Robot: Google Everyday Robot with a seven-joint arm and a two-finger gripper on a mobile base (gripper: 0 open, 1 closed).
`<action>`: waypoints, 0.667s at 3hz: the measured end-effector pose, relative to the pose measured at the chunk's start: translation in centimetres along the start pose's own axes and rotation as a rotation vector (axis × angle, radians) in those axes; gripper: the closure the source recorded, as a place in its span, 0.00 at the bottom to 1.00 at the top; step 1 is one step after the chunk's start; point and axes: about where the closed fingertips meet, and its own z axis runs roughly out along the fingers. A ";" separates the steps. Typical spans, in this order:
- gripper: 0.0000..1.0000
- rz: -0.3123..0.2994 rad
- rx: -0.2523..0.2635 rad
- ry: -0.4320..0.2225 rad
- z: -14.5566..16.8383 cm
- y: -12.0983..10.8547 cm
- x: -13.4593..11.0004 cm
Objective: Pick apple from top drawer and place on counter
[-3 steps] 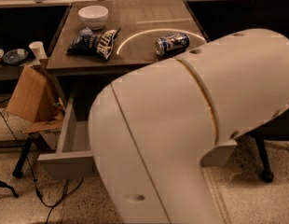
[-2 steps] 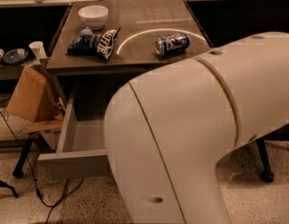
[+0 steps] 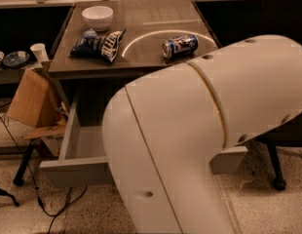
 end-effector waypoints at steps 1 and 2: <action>0.00 -0.023 0.019 -0.011 0.6 -1.0 -0.2; 0.00 -0.049 0.020 -0.044 0.9 -1.4 -0.9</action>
Offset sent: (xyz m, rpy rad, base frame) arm 0.0144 -0.0207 0.0001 -0.0740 -0.0632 -0.0203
